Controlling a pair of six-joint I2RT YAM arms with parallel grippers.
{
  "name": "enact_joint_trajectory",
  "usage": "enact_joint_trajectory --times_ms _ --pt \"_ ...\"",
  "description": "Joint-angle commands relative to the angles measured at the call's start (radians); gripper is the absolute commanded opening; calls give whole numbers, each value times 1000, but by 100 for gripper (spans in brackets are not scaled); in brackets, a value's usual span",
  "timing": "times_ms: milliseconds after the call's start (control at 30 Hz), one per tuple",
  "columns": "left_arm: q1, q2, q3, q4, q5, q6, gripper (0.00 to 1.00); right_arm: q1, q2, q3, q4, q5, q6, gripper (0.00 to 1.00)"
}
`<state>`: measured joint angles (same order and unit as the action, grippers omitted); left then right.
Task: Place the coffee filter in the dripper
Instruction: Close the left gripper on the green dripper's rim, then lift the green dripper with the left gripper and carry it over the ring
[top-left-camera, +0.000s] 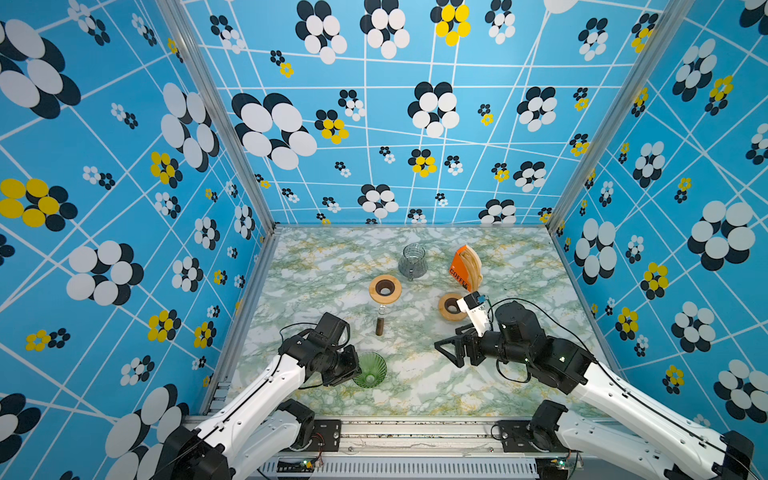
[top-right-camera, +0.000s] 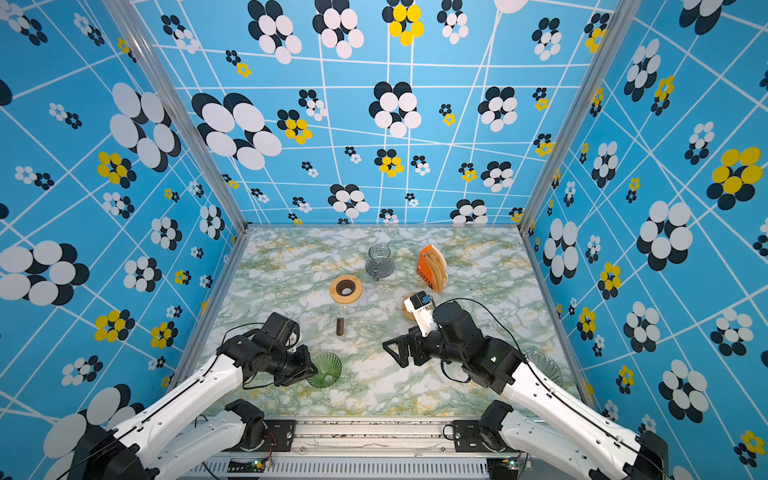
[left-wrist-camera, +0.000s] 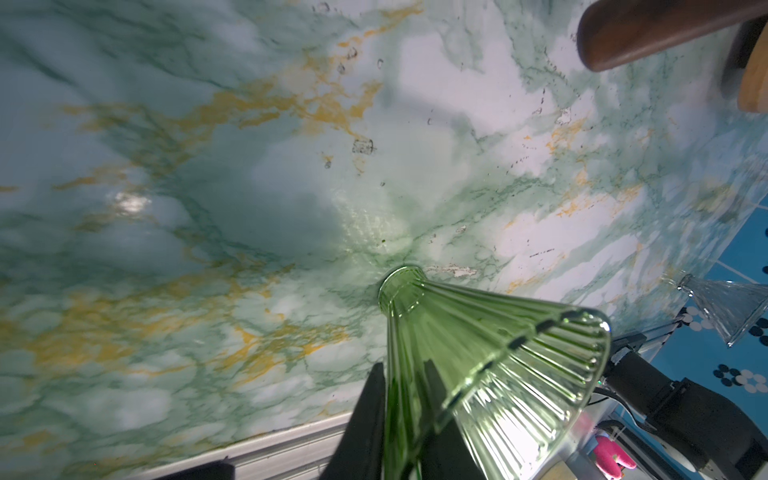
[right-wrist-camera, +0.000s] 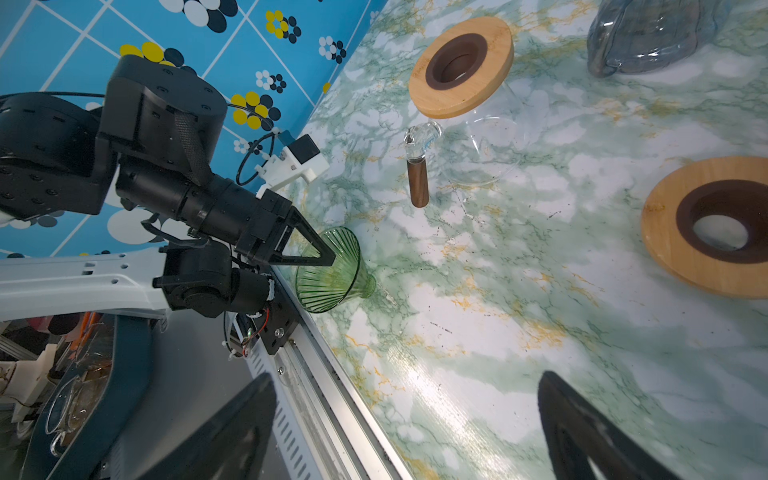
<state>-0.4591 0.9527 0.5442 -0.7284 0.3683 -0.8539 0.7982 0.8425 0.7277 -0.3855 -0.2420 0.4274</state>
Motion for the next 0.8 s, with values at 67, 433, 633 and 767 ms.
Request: enact_joint_trajectory --times_ms 67,433,633,767 --pt "-9 -15 1 27 -24 1 13 7 -5 -18 32 -1 11 99" --pt "-10 -42 140 -41 -58 62 7 7 -7 -24 97 38 61 99" --pt "33 27 281 -106 -65 134 6 7 -1 0 110 96 69 99" --pt "98 109 392 -118 -2 198 5 7 4 12 109 132 72 99"
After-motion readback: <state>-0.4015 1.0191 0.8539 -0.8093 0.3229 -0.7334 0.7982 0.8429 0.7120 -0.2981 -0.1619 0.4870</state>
